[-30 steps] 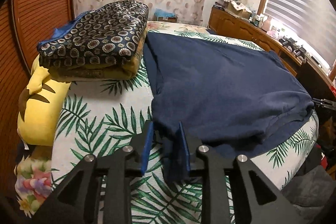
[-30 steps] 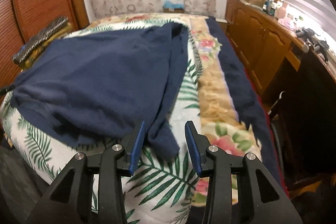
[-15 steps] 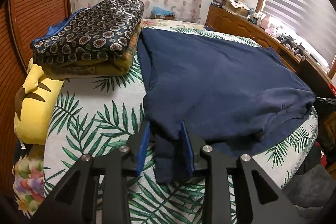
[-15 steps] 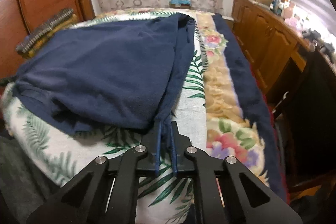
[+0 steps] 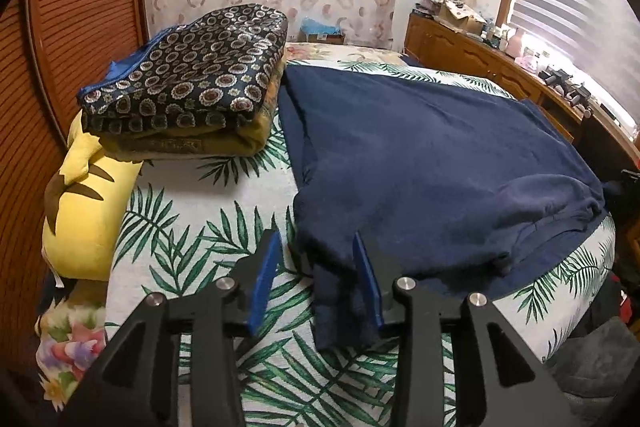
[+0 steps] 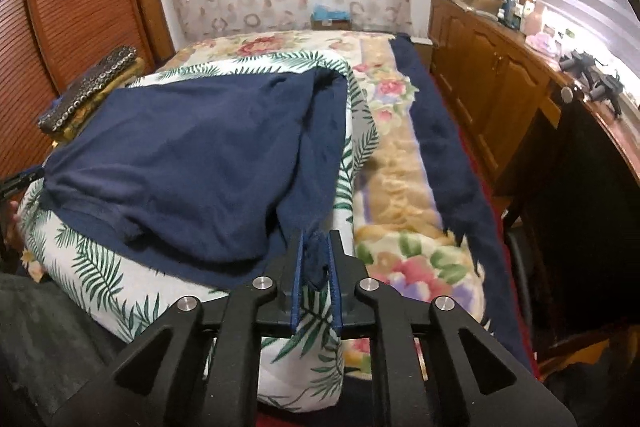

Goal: Fold small clothes

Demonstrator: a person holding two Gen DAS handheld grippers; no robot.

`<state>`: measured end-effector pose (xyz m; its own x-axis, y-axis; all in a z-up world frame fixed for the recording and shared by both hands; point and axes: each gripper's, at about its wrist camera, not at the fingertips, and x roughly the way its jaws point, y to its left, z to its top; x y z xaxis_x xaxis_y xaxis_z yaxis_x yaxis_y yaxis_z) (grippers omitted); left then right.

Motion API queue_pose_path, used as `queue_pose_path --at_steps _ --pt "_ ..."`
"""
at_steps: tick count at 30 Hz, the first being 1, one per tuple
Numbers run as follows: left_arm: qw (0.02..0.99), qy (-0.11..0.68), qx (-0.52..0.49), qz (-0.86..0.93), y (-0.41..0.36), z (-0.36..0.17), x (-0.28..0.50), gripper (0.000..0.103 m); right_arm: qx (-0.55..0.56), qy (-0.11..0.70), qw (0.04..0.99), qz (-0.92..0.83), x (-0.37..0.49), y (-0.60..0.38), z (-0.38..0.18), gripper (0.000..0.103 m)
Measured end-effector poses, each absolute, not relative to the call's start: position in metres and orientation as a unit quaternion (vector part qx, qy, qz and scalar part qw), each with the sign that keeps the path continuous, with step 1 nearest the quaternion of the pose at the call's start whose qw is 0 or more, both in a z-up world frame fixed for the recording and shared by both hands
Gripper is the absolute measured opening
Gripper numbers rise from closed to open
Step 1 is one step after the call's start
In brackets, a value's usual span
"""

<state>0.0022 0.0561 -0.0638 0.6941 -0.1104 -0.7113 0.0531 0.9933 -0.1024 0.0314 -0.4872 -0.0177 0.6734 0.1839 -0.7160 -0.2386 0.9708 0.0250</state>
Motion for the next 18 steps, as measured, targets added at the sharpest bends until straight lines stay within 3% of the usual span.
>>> queue_pose_path --at_steps 18 --pt "0.916 0.397 -0.035 -0.046 0.052 -0.07 0.003 0.038 -0.059 0.36 0.915 0.171 0.057 -0.409 -0.021 0.047"
